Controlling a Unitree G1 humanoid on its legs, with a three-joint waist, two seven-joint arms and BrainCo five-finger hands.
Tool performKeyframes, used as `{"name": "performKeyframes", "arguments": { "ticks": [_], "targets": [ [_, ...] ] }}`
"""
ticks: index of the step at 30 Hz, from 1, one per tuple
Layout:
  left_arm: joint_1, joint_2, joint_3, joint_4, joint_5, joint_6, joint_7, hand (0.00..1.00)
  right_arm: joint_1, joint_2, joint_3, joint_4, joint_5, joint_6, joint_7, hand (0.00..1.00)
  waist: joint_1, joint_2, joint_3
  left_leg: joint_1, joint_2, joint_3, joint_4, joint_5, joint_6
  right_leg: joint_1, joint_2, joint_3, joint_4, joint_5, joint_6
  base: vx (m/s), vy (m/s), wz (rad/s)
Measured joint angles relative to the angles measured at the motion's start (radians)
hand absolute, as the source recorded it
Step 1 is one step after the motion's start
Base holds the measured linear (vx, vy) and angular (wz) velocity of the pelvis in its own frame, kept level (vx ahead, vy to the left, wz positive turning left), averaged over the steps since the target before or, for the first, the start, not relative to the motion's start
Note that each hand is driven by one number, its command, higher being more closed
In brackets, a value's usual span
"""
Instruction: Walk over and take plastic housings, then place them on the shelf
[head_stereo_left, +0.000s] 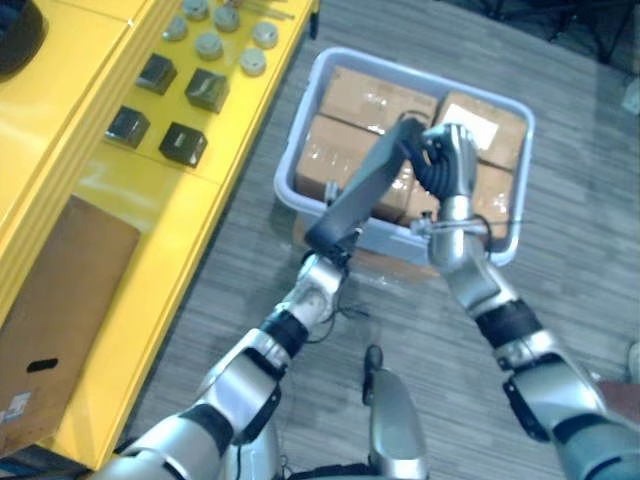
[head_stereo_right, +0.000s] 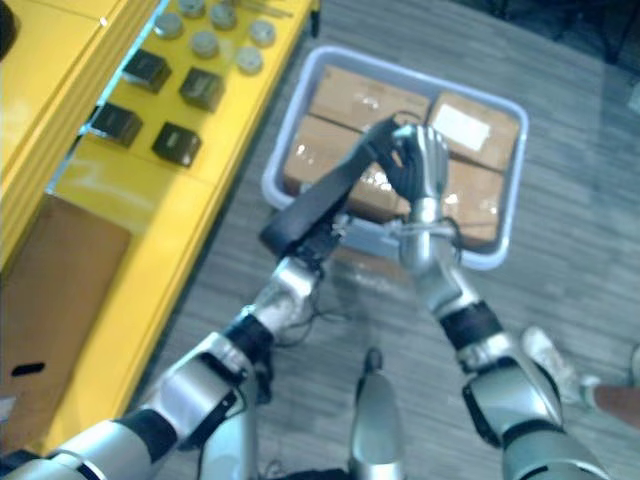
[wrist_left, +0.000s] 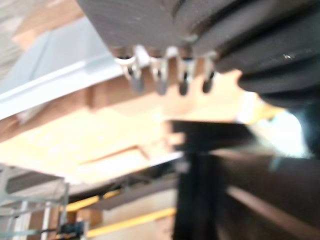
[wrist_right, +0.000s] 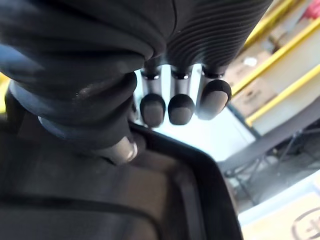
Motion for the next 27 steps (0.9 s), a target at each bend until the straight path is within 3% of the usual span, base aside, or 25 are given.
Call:
{"name": "performKeyframes", "arguments": {
  "ticks": [5, 11, 16, 24, 27],
  "targets": [
    [-0.038, 0.000, -0.008, -0.006, 0.034, 0.012, 0.006, 0.00, -0.064, -0.001, 0.000, 0.049, 0.025, 0.035, -0.045, 1.00, 0.008, 0.004, 0.000, -0.027, -0.026, -0.002, -0.021, 0.010, 0.013, 0.004, -0.012, -0.007, -0.078, 0.045, 0.016, 0.08, 0.056, 0.08],
    [-0.052, -0.003, -0.008, -0.025, 0.071, 0.018, 0.013, 0.00, -0.101, -0.001, -0.012, 0.107, 0.108, 0.149, -0.087, 1.00, 0.009, 0.019, 0.000, -0.027, -0.029, -0.005, -0.022, 0.010, 0.013, 0.019, -0.007, -0.008, -0.112, 0.057, 0.020, 0.04, 0.014, 0.00],
    [-0.052, -0.025, -0.012, -0.026, 0.080, 0.032, 0.050, 0.00, -0.105, -0.002, -0.071, 0.197, 0.179, 0.237, -0.174, 1.00, 0.006, 0.051, 0.000, -0.020, -0.025, -0.001, -0.028, 0.013, 0.017, 0.022, -0.002, -0.002, -0.121, 0.064, 0.017, -0.02, 0.000, -0.05],
    [-0.052, -0.069, -0.047, -0.026, 0.143, 0.054, 0.059, 0.00, -0.110, -0.031, -0.201, 0.207, 0.222, 0.294, -0.235, 1.00, 0.003, 0.067, 0.000, -0.010, -0.022, 0.026, -0.063, 0.030, 0.018, -0.001, -0.001, 0.027, -0.120, 0.068, 0.014, 0.00, -0.007, -0.07],
    [-0.053, -0.075, -0.046, -0.026, 0.166, 0.062, 0.059, 0.00, -0.110, -0.053, -0.237, 0.219, 0.238, 0.323, -0.236, 1.00, -0.013, 0.069, 0.001, -0.009, -0.022, 0.028, -0.064, 0.031, 0.018, -0.002, 0.000, 0.030, -0.120, 0.070, 0.013, 0.04, -0.013, -0.03]
  ]
}}
